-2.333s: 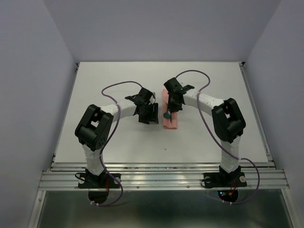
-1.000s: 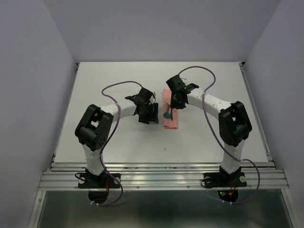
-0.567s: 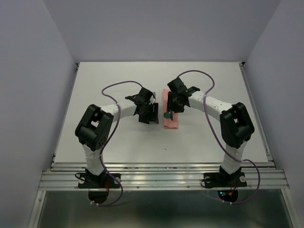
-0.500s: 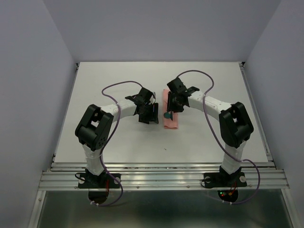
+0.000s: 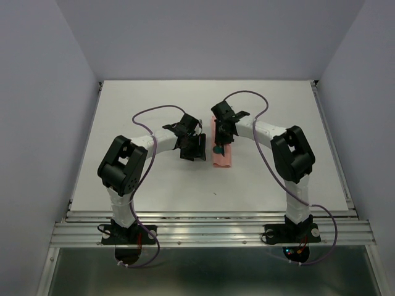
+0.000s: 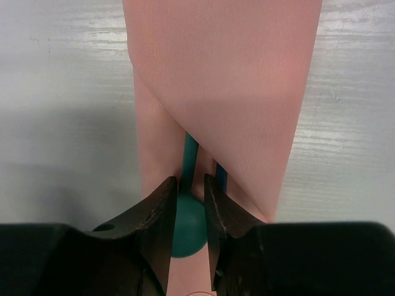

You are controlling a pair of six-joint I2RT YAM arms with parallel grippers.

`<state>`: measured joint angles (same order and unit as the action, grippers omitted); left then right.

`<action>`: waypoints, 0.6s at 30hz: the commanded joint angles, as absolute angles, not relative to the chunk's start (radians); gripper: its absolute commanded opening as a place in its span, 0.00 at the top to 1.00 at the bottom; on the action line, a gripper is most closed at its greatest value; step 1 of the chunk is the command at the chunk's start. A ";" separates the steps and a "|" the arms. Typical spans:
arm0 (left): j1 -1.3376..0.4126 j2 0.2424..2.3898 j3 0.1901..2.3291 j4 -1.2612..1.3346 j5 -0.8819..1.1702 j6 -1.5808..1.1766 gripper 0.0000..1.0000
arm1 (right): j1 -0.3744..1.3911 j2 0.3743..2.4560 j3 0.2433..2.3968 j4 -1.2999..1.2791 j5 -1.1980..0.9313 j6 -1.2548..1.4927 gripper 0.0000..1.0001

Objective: Fold the napkin into a case and place the utensils inside
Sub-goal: Stuff the knife into the folded napkin.

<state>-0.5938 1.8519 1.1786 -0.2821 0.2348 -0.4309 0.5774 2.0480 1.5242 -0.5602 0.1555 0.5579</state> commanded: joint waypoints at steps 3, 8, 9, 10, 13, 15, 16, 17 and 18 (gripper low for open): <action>-0.589 1.871 1.193 -0.327 0.209 -0.413 0.32 | 0.586 2.071 1.586 -0.531 0.179 0.535 0.73; -0.589 1.870 1.193 -0.325 0.209 -0.411 0.32 | 0.586 2.065 1.589 -0.531 0.183 0.520 0.87; -0.589 1.871 1.193 -0.325 0.209 -0.411 0.33 | 0.586 2.062 1.591 -0.531 0.183 0.511 0.87; -0.589 1.871 1.192 -0.325 0.209 -0.411 0.33 | 0.586 2.060 1.591 -0.531 0.186 0.506 0.88; -0.588 1.875 1.190 -0.322 0.212 -0.411 0.32 | 0.586 2.059 1.586 -0.532 0.196 0.494 0.92; -0.589 1.875 1.189 -0.321 0.212 -0.411 0.32 | 0.586 2.057 1.585 -0.531 0.196 0.485 0.93; -0.589 1.875 1.187 -0.321 0.212 -0.413 0.32 | 0.586 2.057 1.582 -0.531 0.196 0.483 0.93; -0.589 1.875 1.187 -0.321 0.210 -0.411 0.32 | 0.586 2.057 1.580 -0.531 0.193 0.482 0.95; -0.589 1.873 1.186 -0.321 0.210 -0.411 0.32 | 0.586 2.057 1.578 -0.529 0.190 0.474 0.96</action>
<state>-0.5938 1.8519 1.1790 -0.2821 0.2352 -0.4309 0.5774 2.0750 1.5486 -0.5575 0.1688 0.5068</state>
